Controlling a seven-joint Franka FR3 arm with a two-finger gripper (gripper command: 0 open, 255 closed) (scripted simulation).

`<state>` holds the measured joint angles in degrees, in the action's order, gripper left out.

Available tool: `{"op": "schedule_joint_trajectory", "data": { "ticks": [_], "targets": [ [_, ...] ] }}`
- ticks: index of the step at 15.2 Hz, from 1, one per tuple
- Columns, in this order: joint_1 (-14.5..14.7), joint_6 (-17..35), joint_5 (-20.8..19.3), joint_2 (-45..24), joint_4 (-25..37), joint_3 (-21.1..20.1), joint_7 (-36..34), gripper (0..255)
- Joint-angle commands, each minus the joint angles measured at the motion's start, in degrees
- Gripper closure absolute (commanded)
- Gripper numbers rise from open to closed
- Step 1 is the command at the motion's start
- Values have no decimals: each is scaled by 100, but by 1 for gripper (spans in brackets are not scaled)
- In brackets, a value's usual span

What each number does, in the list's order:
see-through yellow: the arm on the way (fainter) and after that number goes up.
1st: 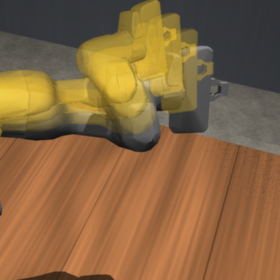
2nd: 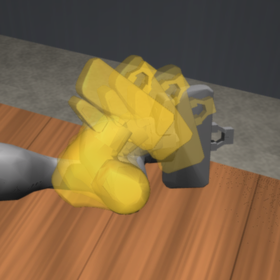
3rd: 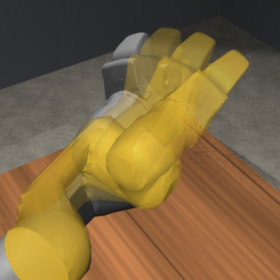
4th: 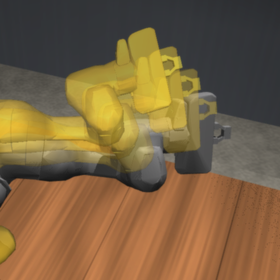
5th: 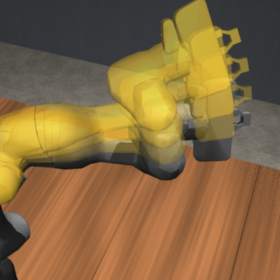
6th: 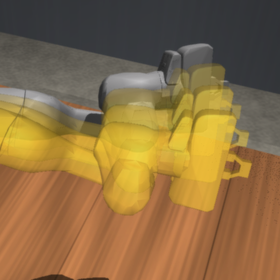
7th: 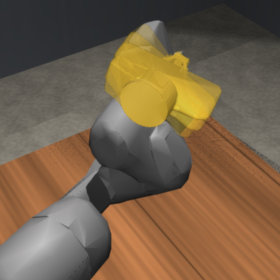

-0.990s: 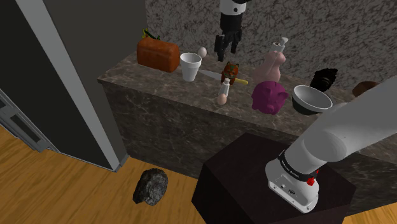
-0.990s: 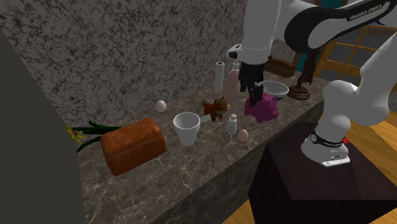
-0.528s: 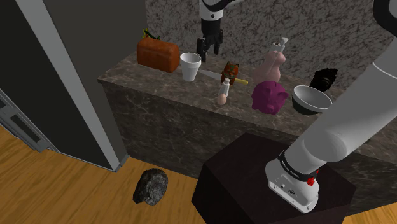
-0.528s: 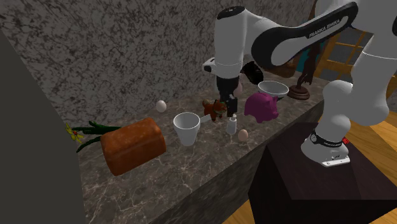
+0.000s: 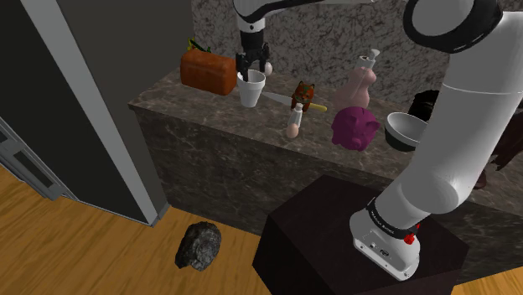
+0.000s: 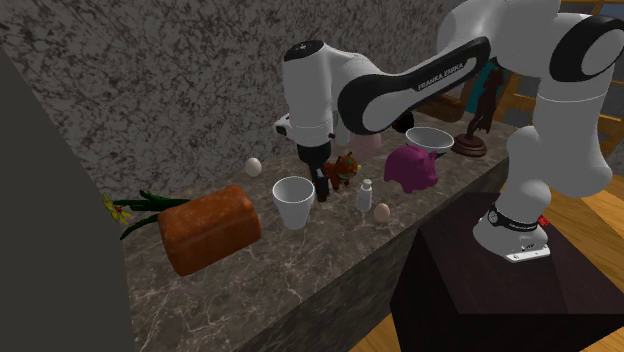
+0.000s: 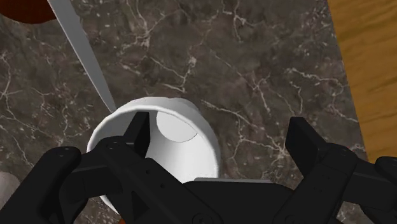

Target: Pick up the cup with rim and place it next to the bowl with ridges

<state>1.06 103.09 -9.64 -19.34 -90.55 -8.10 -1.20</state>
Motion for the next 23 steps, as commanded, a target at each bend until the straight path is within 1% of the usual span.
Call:
{"op": "schedule_joint_trajectory", "data": {
  "ticks": [1, 4, 5, 12, 20, 21, 23],
  "targets": [
    [61, -87, -58, -518, 595, 5, -28, 0],
    [171, -336, -134, -1353, 1666, 30, -30, 0],
    [185, -369, -140, -1444, 1790, 35, -28, 0],
    [125, 203, -164, -1455, 1228, 54, -65, 0],
    [125, 202, -164, -1456, 1230, 54, -65, 0],
    [125, 202, -164, -1456, 1230, 54, -65, 255],
    [125, 202, -164, -1456, 1230, 54, -65, 255]
  ]
}}
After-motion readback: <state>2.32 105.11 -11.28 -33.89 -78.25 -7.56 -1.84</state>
